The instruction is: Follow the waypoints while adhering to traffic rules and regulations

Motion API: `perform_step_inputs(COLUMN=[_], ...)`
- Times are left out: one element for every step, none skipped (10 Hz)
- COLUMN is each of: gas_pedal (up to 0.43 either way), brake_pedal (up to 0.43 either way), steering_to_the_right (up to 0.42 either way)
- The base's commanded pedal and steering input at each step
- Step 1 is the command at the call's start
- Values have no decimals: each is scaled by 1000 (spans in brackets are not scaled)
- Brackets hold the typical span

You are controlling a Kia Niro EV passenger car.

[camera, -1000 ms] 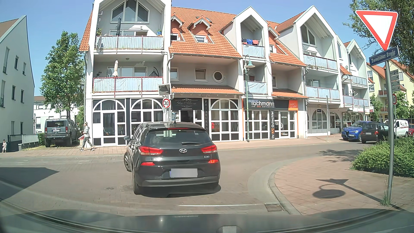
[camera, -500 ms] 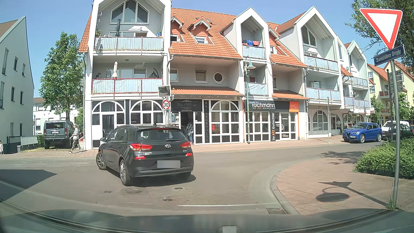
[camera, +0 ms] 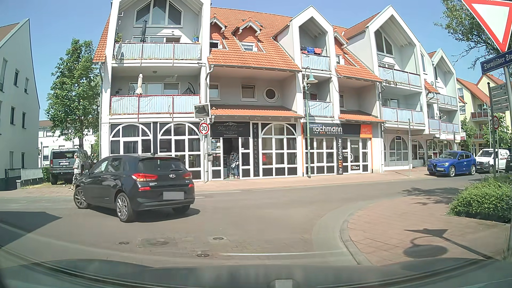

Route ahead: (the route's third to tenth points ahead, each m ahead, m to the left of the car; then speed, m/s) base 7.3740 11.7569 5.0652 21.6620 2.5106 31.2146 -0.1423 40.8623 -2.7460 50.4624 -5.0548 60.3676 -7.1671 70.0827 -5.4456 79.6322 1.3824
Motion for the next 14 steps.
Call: perform_step_inputs(gas_pedal=[189,189,189,189,98,0,0,0,0,0,0,0,0,0], brake_pedal=[0,0,0,0,0,0,0,0,0,0,18,43,67,67], steering_to_the_right=[-17,-17,-16,-16,-17,-17,-17,-17,-17,-17,-17,-18,-23,-34])
